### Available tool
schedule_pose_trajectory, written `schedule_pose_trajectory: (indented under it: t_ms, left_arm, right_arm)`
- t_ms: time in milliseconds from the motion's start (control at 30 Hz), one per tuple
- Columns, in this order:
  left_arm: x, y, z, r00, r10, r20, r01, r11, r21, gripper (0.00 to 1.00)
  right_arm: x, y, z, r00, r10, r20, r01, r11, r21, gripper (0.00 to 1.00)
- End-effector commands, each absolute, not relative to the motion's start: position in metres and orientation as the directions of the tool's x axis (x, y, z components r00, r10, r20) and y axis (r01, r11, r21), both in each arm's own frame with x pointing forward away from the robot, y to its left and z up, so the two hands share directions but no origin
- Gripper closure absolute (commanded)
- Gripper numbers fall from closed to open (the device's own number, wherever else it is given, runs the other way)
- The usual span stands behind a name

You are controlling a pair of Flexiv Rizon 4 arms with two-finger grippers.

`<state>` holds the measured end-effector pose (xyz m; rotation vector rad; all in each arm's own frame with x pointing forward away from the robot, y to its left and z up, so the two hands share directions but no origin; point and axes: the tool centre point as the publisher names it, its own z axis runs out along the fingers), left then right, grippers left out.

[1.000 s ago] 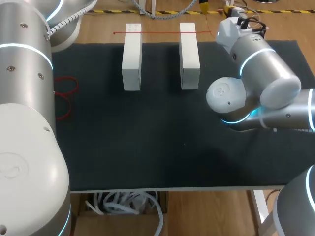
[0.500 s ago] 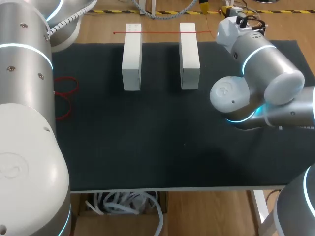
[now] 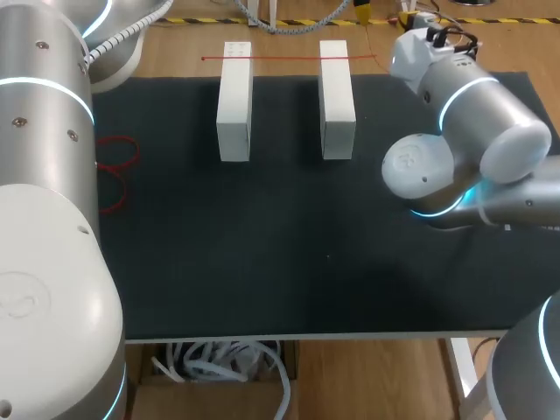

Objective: Grab the tape and strap the tape.

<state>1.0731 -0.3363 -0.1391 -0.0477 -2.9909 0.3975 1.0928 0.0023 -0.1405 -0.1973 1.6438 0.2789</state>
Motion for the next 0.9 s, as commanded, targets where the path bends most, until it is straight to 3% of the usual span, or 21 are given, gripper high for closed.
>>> schedule_pose_trajectory:
  t_ms: [33, 900]
  left_arm:
    - [1.074, -0.337, -0.137, -0.991, 0.046, 0.124, 0.013, 0.967, -0.255, 1.00]
    - [1.074, -0.337, -0.137, -0.991, 0.046, 0.124, 0.013, 0.967, -0.255, 1.00]
  right_arm:
    - [1.095, 0.003, -0.139, -0.100, 0.035, -0.994, -0.295, 0.953, 0.063, 1.00]
    - [1.095, 0.017, -0.143, -0.106, 0.057, -0.993, -0.301, 0.950, 0.086, 1.00]
